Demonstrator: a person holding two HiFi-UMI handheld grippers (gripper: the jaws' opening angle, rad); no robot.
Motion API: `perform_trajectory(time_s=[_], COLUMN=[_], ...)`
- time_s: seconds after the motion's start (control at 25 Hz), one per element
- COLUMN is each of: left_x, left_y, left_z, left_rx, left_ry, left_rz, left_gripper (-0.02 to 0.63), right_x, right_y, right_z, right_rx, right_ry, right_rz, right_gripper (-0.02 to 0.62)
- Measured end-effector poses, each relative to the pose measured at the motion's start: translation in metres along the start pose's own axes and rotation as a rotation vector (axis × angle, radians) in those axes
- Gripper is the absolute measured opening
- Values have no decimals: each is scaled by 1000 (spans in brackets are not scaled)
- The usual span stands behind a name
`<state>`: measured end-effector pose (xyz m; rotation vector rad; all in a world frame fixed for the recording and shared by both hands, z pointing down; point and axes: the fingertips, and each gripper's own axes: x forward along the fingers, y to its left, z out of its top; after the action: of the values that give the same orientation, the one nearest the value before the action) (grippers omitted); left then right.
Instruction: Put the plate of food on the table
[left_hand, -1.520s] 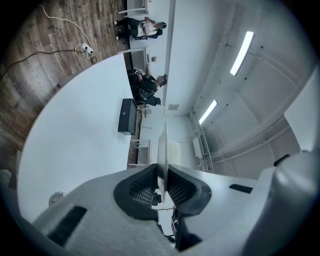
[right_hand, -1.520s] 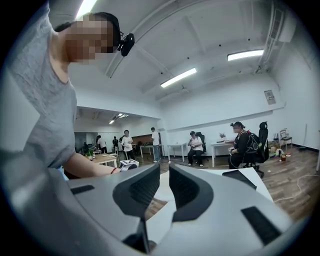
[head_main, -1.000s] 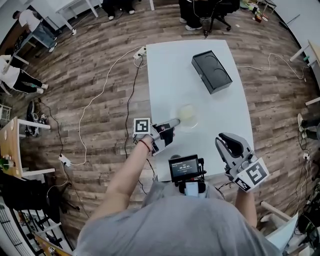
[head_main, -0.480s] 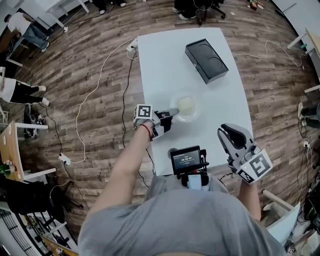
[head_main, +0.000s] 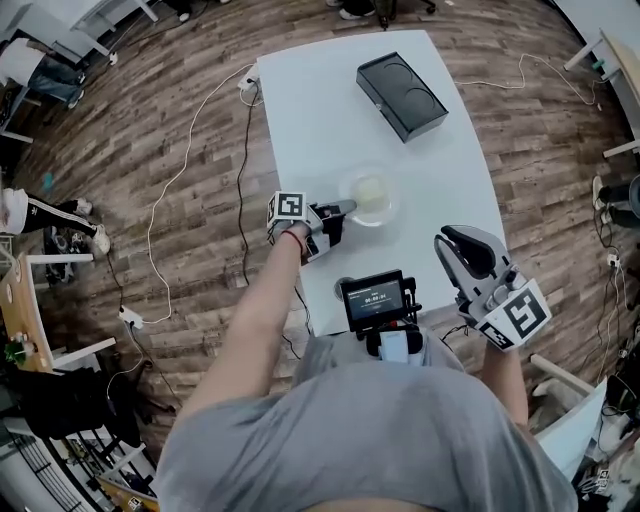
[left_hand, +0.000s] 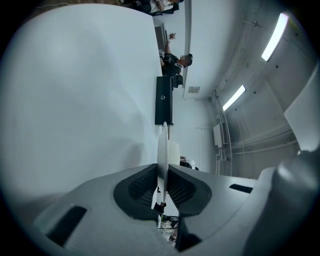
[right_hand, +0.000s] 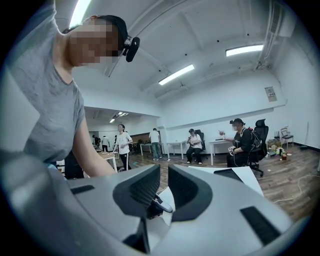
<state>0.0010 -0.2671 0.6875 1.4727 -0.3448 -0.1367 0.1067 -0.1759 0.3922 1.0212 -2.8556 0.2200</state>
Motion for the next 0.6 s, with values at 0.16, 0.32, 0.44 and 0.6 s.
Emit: perform_trajectory(time_s=[0.16, 0.32, 0.44, 0.6], left_x=[2, 8, 14, 22], left_y=[-2, -1, 0, 1], left_z=[-2, -6, -11, -17], left_rx=[0, -8, -14, -13], left_ry=[-4, -1, 8, 18], left_rz=[-8, -8, -7, -9], left_gripper=[44, 44, 44, 44], right_x=[13, 33, 45, 55], right_y=[5, 8, 10, 16], right_z=[-3, -11, -17, -21], right_rx=[26, 38, 48, 45], right_ry=[-40, -31, -22, -12], right_rz=[19, 58, 82, 110], right_gripper=[35, 35, 35, 35])
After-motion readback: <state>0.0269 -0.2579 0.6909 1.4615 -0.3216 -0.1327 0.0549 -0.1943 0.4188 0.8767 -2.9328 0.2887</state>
